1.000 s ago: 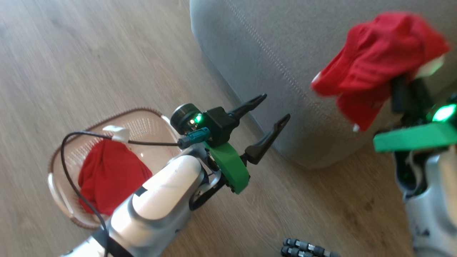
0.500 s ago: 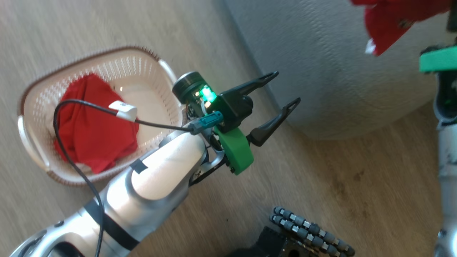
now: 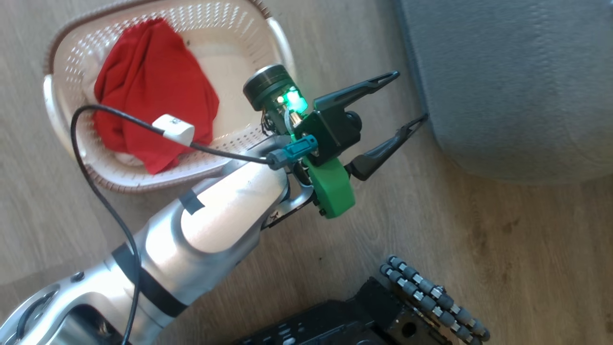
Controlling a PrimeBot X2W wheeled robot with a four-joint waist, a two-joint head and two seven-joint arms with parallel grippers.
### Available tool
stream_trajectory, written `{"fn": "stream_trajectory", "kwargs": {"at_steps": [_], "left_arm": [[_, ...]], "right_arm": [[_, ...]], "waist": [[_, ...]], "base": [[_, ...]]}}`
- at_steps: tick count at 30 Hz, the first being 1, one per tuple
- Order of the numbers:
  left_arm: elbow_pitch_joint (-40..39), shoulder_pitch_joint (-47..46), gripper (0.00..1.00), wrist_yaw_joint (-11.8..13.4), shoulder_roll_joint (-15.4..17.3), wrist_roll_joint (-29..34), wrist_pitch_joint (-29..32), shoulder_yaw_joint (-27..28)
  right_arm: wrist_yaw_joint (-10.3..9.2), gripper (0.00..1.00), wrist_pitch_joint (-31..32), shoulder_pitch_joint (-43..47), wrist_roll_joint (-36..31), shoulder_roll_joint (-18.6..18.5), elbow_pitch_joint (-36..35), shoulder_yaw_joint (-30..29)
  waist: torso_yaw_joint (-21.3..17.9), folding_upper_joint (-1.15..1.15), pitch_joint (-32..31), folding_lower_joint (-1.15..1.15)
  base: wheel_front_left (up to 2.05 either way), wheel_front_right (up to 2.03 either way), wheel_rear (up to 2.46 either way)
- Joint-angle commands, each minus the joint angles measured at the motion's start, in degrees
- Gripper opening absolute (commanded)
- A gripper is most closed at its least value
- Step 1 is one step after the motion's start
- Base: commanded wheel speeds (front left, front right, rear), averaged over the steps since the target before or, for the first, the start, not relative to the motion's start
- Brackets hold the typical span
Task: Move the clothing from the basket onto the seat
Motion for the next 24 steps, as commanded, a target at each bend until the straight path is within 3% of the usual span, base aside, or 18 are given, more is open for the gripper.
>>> {"fn": "stream_trajectory", "kwargs": {"at_steps": [1,9,17,21,22,23,24], "left_arm": [[-2.1,-1.2,1.0,-0.1,-0.7,0.4,-0.3,0.6],[-2.2,-1.6,1.0,-0.1,-0.9,0.6,-0.3,0.2],[-2.0,-1.0,1.0,-0.1,-0.5,0.5,-0.3,-0.7],[-1.8,-0.8,1.0,-0.1,0.0,0.7,-0.3,-0.3],[-1.8,-0.9,1.0,-0.1,0.0,0.7,-0.3,-0.2],[-1.8,-0.9,1.0,-0.1,0.0,0.7,-0.3,-0.2],[-1.7,-0.9,1.0,-0.1,0.0,0.7,-0.3,0.0]], "right_arm": [[-0.02,0.0,-0.4,-1.1,-0.3,-2.6,-0.8,-1.4],[-0.02,0.0,-0.4,-9.4,-3.6,-8.1,7.5,-8.3],[-0.02,0.0,-0.4,-12.1,-6.9,-9.1,20.1,-19.2],[-0.02,0.01,-0.4,-12.6,-8.5,-7.9,26.0,-21.7],[-0.02,0.34,-0.4,-12.5,-8.6,-7.7,26.8,-22.0],[-0.02,0.34,-0.4,-12.5,-8.6,-7.7,26.8,-22.0],[-0.02,1.0,-0.4,-12.0,-8.7,-7.1,27.5,-21.6]], "waist": [[1.8,0.0,1.8,-0.01],[4.4,0.0,5.0,-0.01],[6.4,0.0,7.0,-0.01],[6.6,0.0,7.6,-0.01],[6.6,0.0,7.6,-0.01],[6.6,0.0,7.6,-0.01],[6.6,0.0,7.4,-0.01]], "base": [[0.0,0.0,0.0],[0.0,0.0,0.0],[0.0,0.0,0.0],[0.0,0.0,0.0],[0.0,0.0,0.0],[0.0,0.0,0.0],[0.0,0.0,0.0]]}}
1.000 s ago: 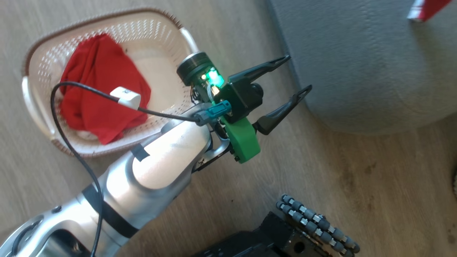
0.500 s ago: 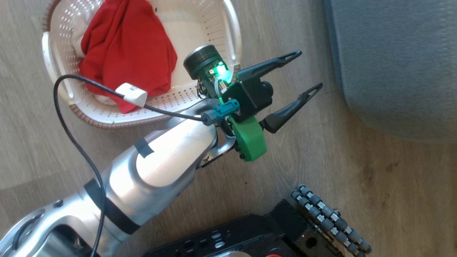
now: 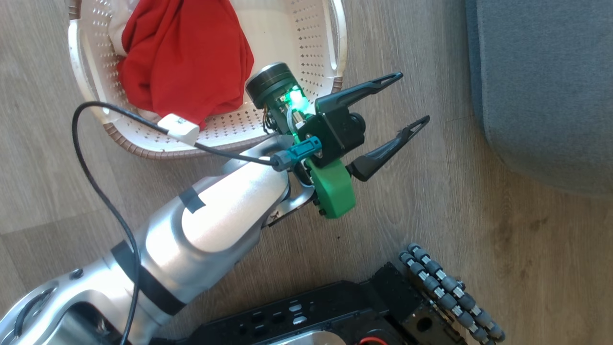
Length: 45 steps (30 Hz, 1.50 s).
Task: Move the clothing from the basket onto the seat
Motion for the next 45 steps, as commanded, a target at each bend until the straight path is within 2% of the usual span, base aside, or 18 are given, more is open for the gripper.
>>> {"fn": "stream_trajectory", "kwargs": {"at_steps": [1,8,15,23,34,45], "left_arm": [[-1.6,0.1,1.0,-0.1,-0.2,0.3,-0.3,1.4],[-1.7,0.7,1.0,-0.1,-0.9,0.1,-0.3,1.6],[-1.7,2.2,1.0,-0.1,-1.6,0.0,-0.3,2.6],[-1.9,6.0,1.0,-0.1,-2.4,0.3,-0.3,6.7],[-1.8,15.8,1.0,-0.1,-2.5,1.8,-0.3,18.1],[1.4,27.6,1.0,-0.1,-3.2,4.9,-0.3,34.7]], "right_arm": [[-0.02,1.0,-0.4,0.8,0.0,-0.9,-1.3,0.6],[-0.02,1.0,-0.4,7.3,2.0,0.2,-2.3,7.8],[-0.02,1.0,-0.4,15.2,6.1,1.0,-4.1,11.1],[-0.02,1.0,-0.4,24.5,9.7,3.1,-12.0,16.7],[-0.02,1.0,-0.4,37.0,14.7,6.4,-29.5,28.1],[-0.02,1.0,-0.4,45.9,16.0,10.2,-38.6,36.5]], "waist": [[0.0,0.0,-0.3,0.0],[0.1,0.0,-3.3,0.0],[0.9,0.0,-7.1,0.0],[3.2,0.0,-13.3,0.0],[8.0,0.0,-24.4,0.0],[12.4,0.0,-34.6,0.0]], "base": [[0.0,0.0,0.0],[0.0,0.0,0.0],[0.0,0.0,0.0],[0.0,0.0,0.0],[0.0,0.0,0.0],[0.0,0.0,0.0]]}}
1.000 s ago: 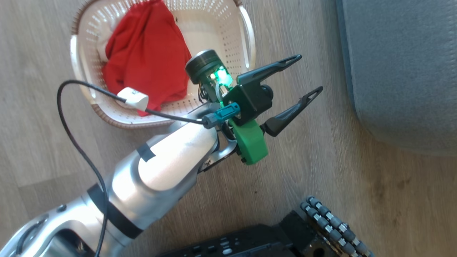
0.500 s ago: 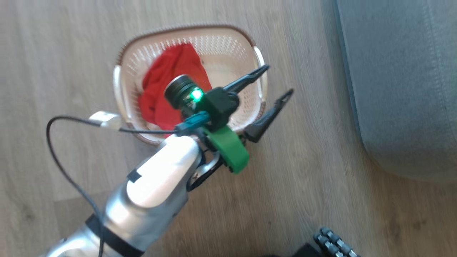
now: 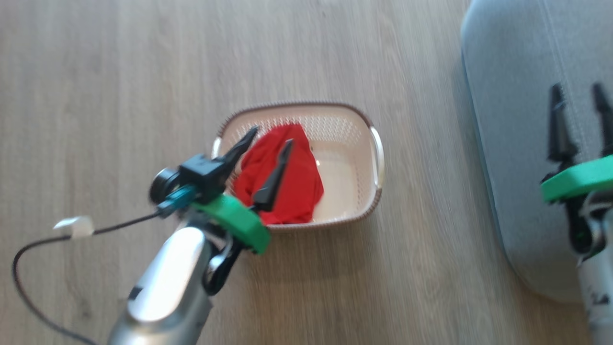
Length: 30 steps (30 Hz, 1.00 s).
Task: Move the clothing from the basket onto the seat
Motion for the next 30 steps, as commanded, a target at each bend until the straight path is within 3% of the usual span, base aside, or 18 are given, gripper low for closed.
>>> {"fn": "stream_trajectory", "kwargs": {"at_steps": [1,12,19,30], "left_arm": [[-1.1,0.4,1.0,0.0,0.2,0.8,-0.3,3.7],[-3.7,11.4,1.0,1.8,-1.1,8.0,-0.3,21.7],[-6.7,16.4,1.0,3.7,-1.5,11.4,-0.3,27.6],[-9.4,21.0,1.0,4.7,-1.6,12.4,-0.3,30.1]], "right_arm": [[-0.02,1.0,-0.4,1.6,0.2,-0.3,-2.2,1.6],[-0.02,1.0,-0.4,9.3,-1.6,4.2,-5.2,5.6],[-0.02,1.0,-0.4,12.8,-3.7,6.9,-7.3,6.0],[-0.02,1.0,-0.4,15.2,-4.3,8.2,-9.7,6.9]], "waist": [[2.1,-0.01,-3.3,0.01],[3.0,-0.01,-11.7,0.01],[2.9,-0.01,-14.8,0.01],[3.3,-0.01,-17.8,0.01]], "base": [[0.0,0.0,0.0],[0.0,0.0,0.0],[0.0,0.0,0.0],[0.0,0.0,0.0]]}}
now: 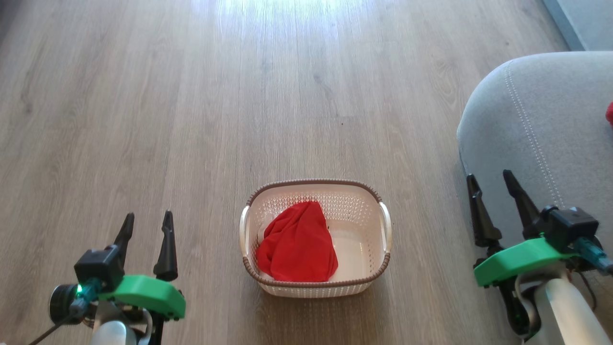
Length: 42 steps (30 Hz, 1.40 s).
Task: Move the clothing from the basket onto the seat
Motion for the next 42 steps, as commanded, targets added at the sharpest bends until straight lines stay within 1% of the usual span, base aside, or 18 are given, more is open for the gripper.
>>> {"fn": "stream_trajectory", "kwargs": {"at_steps": [1,9,16,24,34,42], "left_arm": [[-2.3,-1.2,1.0,0.6,0.4,0.7,-0.3,1.9],[-3.4,0.9,1.0,1.7,0.4,0.8,-0.3,1.4],[-2.6,0.8,1.0,1.8,0.4,0.7,-0.3,0.9],[-1.5,0.6,1.0,1.8,0.4,0.5,-0.3,1.1],[-1.1,0.6,1.0,2.0,0.4,0.2,-0.3,0.4],[-0.3,0.8,1.0,1.7,0.4,0.4,-0.3,-0.7]], "right_arm": [[-0.01,1.0,-0.4,-0.8,-0.5,0.0,-1.7,1.7],[-0.01,1.0,-0.4,0.3,-0.8,0.6,-0.8,1.7],[-0.01,1.0,-0.4,0.1,-1.4,1.9,2.8,0.4],[-0.01,1.0,-0.4,-0.6,-1.3,1.9,4.3,0.3],[-0.01,1.0,-0.4,-1.2,-1.1,2.1,4.9,0.8],[-0.01,1.0,-0.4,-2.2,-1.1,2.2,4.4,1.2]], "waist": [[0.0,0.0,-0.3,0.01],[0.0,0.0,-1.3,0.01],[0.0,0.0,-1.2,0.01],[-0.3,0.0,-0.9,0.01],[-0.7,0.0,-0.7,0.01],[-1.8,0.0,1.1,0.01]], "base": [[0.0,0.0,0.0],[0.0,0.0,0.0],[0.0,0.0,0.0],[0.0,0.0,0.0],[0.0,0.0,0.0],[0.0,0.0,0.0]]}}
